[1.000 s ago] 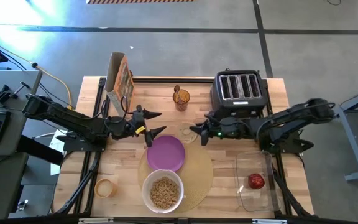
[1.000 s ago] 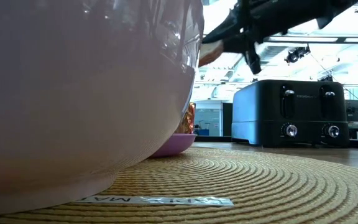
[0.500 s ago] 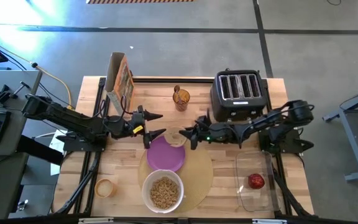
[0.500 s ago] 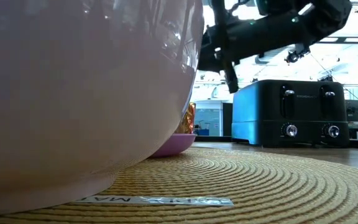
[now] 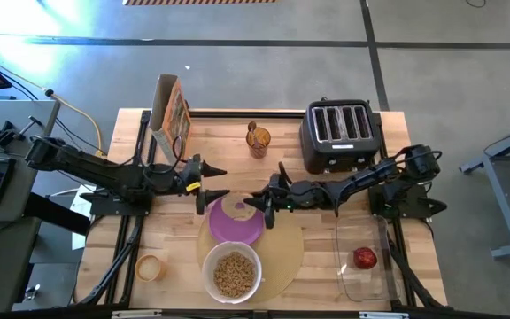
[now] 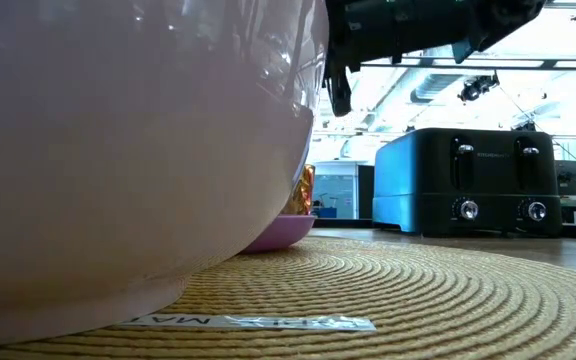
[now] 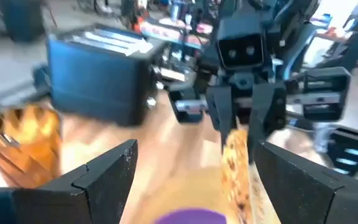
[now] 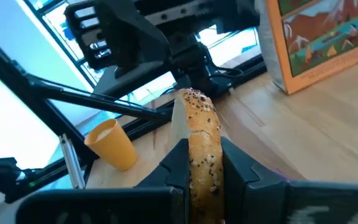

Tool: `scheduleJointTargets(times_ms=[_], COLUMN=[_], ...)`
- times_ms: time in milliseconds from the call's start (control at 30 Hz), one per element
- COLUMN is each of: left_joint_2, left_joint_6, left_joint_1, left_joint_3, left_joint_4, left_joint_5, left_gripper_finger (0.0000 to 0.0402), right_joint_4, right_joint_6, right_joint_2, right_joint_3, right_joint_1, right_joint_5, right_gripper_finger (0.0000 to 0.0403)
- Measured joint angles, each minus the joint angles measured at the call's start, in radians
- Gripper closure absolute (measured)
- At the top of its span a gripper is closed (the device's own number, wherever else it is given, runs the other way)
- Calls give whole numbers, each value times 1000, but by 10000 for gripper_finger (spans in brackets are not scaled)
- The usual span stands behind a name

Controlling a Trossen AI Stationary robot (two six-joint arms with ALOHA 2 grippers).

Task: Arrange a breakfast setting
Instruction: Put the bagel on the violet plate

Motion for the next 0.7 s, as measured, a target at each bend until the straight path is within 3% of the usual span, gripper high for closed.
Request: scheduleJointTargets(times_ms=[333, 567, 700], left_joint_2=[1, 16, 16], left_joint_6=[-241, -270, -269], left_joint_1=[0, 0, 0], left_joint_3=[0, 0, 0], left_joint_4=[-77, -70, -70], left_joint_5=[112, 166, 194], left_gripper_finger=[92, 93, 113], right_joint_4=[-8, -34, -39], right_joint_6=[-102, -116, -110], right_joint_2=[0, -1, -1], right_joint_3=[53, 89, 90], right_joint_1=[-1, -1, -1], right_joint_5=[0, -3, -4], right_gripper_finger=[373, 373, 373])
